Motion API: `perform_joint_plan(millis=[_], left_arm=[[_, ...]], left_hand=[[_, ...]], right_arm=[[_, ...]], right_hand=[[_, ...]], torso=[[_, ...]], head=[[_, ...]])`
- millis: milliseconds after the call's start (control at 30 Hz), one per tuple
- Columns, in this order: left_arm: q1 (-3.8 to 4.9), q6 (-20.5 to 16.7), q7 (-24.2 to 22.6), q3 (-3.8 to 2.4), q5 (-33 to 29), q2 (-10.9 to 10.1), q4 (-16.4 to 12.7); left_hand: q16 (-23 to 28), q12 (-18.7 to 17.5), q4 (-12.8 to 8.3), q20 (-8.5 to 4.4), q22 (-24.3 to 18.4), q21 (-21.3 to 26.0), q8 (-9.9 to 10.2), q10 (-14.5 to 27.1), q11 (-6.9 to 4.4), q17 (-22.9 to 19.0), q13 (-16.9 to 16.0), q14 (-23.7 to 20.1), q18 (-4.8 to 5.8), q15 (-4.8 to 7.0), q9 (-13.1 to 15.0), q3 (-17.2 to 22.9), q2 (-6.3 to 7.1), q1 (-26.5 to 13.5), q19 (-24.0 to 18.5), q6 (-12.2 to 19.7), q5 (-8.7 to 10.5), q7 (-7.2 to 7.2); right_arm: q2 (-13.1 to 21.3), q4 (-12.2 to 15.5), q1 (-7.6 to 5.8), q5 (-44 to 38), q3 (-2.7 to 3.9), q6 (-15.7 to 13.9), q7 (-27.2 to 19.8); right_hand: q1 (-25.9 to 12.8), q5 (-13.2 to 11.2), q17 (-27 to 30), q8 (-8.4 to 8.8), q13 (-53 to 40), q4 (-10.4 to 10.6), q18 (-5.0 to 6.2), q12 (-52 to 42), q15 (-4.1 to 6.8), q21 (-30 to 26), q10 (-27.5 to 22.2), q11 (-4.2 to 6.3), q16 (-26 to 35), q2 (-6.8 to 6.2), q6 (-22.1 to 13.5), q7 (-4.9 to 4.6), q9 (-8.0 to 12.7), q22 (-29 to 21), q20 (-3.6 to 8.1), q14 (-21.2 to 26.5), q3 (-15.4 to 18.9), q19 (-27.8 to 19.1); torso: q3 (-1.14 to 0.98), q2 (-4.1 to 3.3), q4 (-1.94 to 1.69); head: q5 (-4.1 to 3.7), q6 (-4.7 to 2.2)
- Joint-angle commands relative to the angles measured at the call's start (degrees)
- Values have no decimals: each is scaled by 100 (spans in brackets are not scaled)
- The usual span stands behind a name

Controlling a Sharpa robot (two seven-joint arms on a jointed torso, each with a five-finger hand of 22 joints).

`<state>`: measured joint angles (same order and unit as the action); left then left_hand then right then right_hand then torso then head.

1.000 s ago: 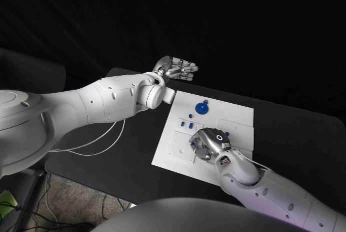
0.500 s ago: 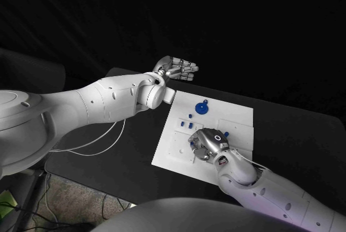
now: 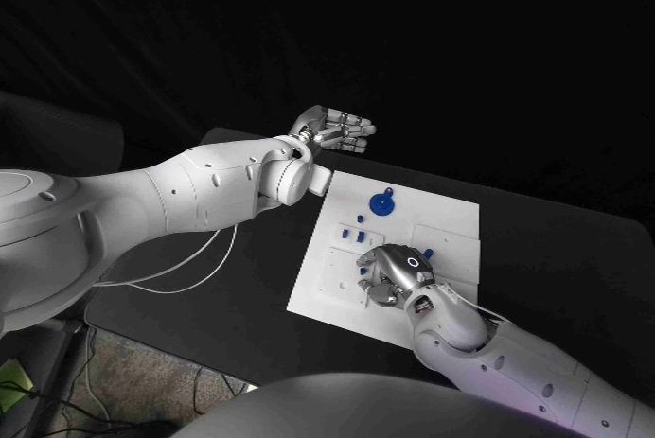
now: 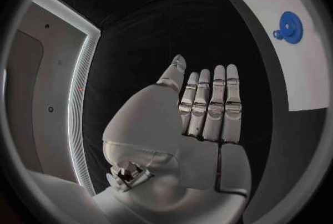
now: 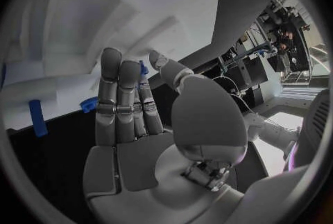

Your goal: Assemble the parts on the task board

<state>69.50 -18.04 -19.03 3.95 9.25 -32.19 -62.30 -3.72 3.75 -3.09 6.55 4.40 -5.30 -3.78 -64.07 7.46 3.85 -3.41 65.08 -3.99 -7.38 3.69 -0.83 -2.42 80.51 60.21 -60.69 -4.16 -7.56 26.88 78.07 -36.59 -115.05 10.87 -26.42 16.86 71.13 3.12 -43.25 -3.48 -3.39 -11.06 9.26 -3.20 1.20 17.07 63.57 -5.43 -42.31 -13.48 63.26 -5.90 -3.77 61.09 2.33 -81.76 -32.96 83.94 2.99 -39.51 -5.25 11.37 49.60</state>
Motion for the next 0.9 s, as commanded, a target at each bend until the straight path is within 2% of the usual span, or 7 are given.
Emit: perform_joint_plan(millis=[33, 267, 400, 567, 733, 800, 900], left_arm=[[12, 104, -16, -5, -15, -4, -9], [14, 106, -11, -5, -10, -35, -11], [15, 111, -13, -5, -6, -61, -11], [22, 106, -47, -4, 7, -97, 5], [25, 107, -70, -3, 15, -125, 33], [25, 108, -77, -3, 16, -132, 38], [25, 108, -80, -2, 17, -140, 46]], left_hand=[[23, -30, 25, 18, -7, -22, 14, -9, -3, -3, 5, -43, -69, 2, 2, 4, -9, 42, 18, -4, 28, -10], [23, -30, 25, 18, -7, -22, 14, -9, -3, -3, 5, -43, -69, 2, 2, 4, -9, 42, 18, -4, 28, -10], [23, -30, 25, 18, -7, -22, 14, -9, -3, -3, 5, -43, -69, 2, 2, 4, -9, 42, 18, -4, 28, -10], [20, -29, 36, 16, -5, -25, 13, -26, -8, 0, 5, -30, -74, 6, 3, -6, -10, 53, 27, -1, 29, -10], [21, -29, 37, 11, -3, -30, 12, -37, -13, 0, 5, -14, -74, 11, 3, -4, -14, 57, 36, -13, 27, -5], [21, -29, 37, 11, -3, -30, 12, -37, -13, 0, 5, -14, -74, 11, 3, -4, -14, 57, 36, -13, 27, -5], [21, -29, 37, 11, -3, -30, 12, -37, -13, 0, 5, -14, -74, 11, 3, -4, -14, 57, 36, -13, 27, -5]], right_arm=[[56, 119, 4, 115, -3, -135, -8], [297, 479, 0, 182, 11, -228, 42], [500, 742, -30, 337, 129, -227, 66], [747, 945, -84, 687, 514, -108, 63], [1067, 945, -248, 1160, 934, 462, -204], [1163, 899, -318, 1281, 1037, 661, -287], [1266, 848, -394, 1377, 1113, 874, -361]], right_hand=[[47, 2, 37, -8, -7, 13, 107, -26, -29, -28, -36, 5, -45, -6, -36, 19, 10, -23, -30, 7, 55, 209], [62, -7, 86, -9, -6, 43, 118, -24, -23, -29, 1, 15, -79, -13, -41, 30, 9, -51, -33, 7, 104, 221], [37, -13, 108, -8, -5, 97, 71, -23, 15, 14, 155, 62, -106, -19, -19, 22, 9, -63, 1, -4, 13, 231], [-7, -8, 108, -9, -6, 108, -13, -26, 29, 68, 256, 82, -139, -31, 18, 5, 9, -47, 30, -13, -183, 220], [-18, 10, 87, -12, -5, 103, -18, -25, 47, 121, 370, 103, -179, -6, -15, -34, 7, -23, 58, -30, -136, 228], [-66, 68, 75, -11, -6, 128, -14, -26, 44, 136, 369, 112, -191, 7, -26, 10, 7, -33, 49, -28, 32, 226], [-12, 129, 62, -12, -8, 122, -9, -28, 33, 148, 323, 99, -200, 65, -55, -15, 7, -64, 34, -21, 458, 223]], torso=[[-3, -1, 3], [1, 3, 6], [2, 4, 11], [6, 6, 37], [2, 21, 65], [-3, 25, 68], [-8, 31, 76]], head=[[-10, -4], [-35, -17], [-83, -59], [-188, -161], [-269, -181], [-277, -189], [-285, -189]])
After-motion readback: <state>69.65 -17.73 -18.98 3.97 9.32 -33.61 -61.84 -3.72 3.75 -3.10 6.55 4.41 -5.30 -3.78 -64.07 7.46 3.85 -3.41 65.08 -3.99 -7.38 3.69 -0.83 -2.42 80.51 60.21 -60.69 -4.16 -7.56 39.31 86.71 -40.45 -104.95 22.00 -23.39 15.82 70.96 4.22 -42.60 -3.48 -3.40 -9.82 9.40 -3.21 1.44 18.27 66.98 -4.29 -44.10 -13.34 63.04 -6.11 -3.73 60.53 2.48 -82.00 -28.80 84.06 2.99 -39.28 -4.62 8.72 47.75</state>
